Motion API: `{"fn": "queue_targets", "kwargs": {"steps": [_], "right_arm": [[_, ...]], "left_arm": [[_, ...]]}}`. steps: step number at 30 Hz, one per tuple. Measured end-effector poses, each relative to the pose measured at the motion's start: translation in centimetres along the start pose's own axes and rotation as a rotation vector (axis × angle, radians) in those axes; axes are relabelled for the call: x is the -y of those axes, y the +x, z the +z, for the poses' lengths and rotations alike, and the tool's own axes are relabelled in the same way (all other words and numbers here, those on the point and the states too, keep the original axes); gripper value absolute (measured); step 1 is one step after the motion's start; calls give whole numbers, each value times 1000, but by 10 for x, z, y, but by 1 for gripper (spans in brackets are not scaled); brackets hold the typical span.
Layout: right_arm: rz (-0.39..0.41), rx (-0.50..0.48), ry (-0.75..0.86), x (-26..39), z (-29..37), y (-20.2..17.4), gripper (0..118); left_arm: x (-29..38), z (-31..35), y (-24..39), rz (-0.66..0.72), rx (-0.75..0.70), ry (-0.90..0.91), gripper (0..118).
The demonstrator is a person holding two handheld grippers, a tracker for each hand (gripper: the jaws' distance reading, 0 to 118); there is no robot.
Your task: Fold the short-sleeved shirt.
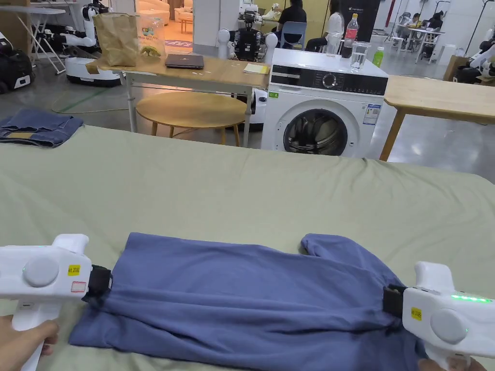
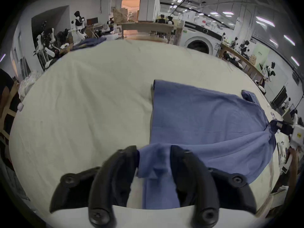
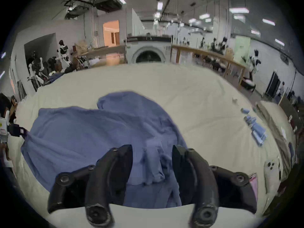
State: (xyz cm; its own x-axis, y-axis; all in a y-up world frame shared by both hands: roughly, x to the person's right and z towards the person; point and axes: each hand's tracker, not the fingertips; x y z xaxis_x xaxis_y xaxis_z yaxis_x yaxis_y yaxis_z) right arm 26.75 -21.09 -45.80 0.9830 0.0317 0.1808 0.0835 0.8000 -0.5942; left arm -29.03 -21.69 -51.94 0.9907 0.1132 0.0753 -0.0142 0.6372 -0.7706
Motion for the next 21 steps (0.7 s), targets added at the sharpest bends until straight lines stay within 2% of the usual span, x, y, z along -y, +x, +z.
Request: {"fn": "queue_targets", "kwargs": {"steps": [4, 6, 10, 11, 12, 13, 14, 15, 18, 21], "right_arm": [[-9, -34, 163, -7, 40, -20, 52], [-17, -61, 255, -11, 59, -35, 52], [16, -61, 426, -7, 92, -67, 51], [22, -67, 475, -5, 100, -75, 51], [21, -75, 511, -3, 107, -81, 49], [9, -70, 542, -1, 111, -87, 38], [-8, -67, 565, 1, 117, -93, 22], [-21, -58, 576, 2, 122, -97, 8], [-57, -70, 584, 4, 130, -103, 0], [-59, -65, 576, 5, 133, -104, 0]], "left_arm": [[1, 33, 16, 1, 68, 175, 41], [5, 53, 30, -7, 71, 280, 41], [18, 83, 55, -43, 47, 494, 41], [22, 92, 61, -58, 43, 533, 38], [26, 100, 68, -77, 40, 572, 30], [29, 106, 74, -92, 24, 605, 14], [32, 108, 78, -105, -6, 632, 5], [35, 114, 82, -121, -36, 648, 1], [43, 125, 85, -118, -10, 676, 0], [47, 133, 83, -123, -35, 667, 0]]}}
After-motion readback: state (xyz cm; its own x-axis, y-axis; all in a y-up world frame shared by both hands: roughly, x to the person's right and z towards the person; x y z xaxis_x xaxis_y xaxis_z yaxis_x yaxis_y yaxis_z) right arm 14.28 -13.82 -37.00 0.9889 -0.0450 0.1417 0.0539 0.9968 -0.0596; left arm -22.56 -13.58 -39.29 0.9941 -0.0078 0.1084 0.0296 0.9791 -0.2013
